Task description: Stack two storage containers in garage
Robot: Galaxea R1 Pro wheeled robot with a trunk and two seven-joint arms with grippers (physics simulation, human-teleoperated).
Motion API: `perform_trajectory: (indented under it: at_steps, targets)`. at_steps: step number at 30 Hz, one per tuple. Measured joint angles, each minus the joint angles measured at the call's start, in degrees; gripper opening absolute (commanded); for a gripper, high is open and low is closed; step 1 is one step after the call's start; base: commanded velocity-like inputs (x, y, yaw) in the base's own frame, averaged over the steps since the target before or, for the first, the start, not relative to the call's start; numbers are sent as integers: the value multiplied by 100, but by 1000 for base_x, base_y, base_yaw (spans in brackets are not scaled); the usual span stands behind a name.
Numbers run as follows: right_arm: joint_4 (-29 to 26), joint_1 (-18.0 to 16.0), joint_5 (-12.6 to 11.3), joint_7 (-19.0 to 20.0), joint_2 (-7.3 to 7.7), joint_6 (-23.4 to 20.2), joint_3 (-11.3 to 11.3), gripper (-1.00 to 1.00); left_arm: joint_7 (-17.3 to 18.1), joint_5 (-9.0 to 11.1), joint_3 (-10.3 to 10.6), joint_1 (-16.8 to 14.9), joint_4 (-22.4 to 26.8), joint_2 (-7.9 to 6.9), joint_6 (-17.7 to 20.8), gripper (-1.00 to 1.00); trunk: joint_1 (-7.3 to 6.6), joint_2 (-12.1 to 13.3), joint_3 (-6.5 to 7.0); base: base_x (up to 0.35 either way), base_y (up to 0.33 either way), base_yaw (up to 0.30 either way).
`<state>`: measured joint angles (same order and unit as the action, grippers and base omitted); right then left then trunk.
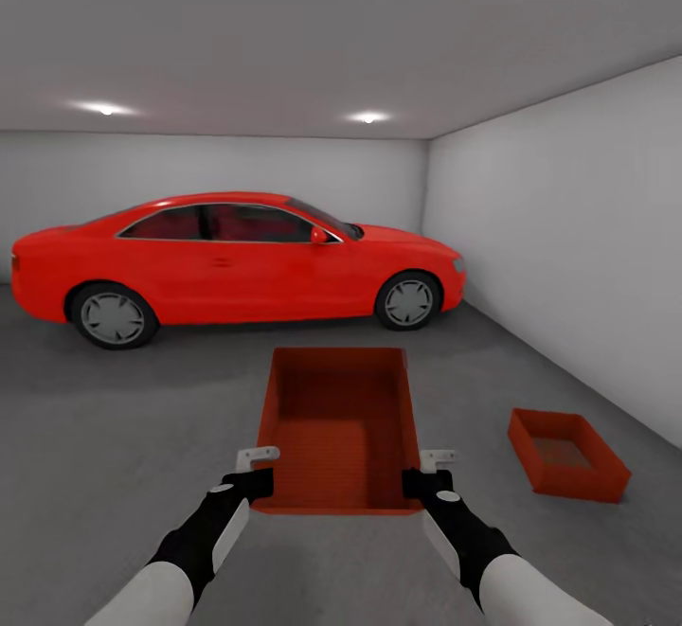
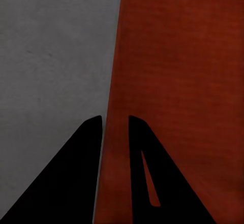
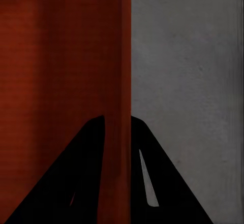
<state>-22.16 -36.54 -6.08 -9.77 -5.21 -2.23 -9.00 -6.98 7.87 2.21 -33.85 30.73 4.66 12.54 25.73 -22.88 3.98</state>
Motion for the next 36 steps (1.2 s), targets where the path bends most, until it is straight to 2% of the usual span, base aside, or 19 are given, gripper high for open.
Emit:
perform_trajectory:
  at_steps: [13, 36]
  targets:
    - [3, -1, -6, 3, 3, 4, -3, -100, 0, -11, -8, 1, 2, 4, 2, -100, 0, 0, 0, 322, 71, -251]
    - [6, 0, -16, -1, 0, 15, -12, -100, 0, -9, 0, 1, 8, -1, 2, -100, 0, 0, 0, 321, 71, -8]
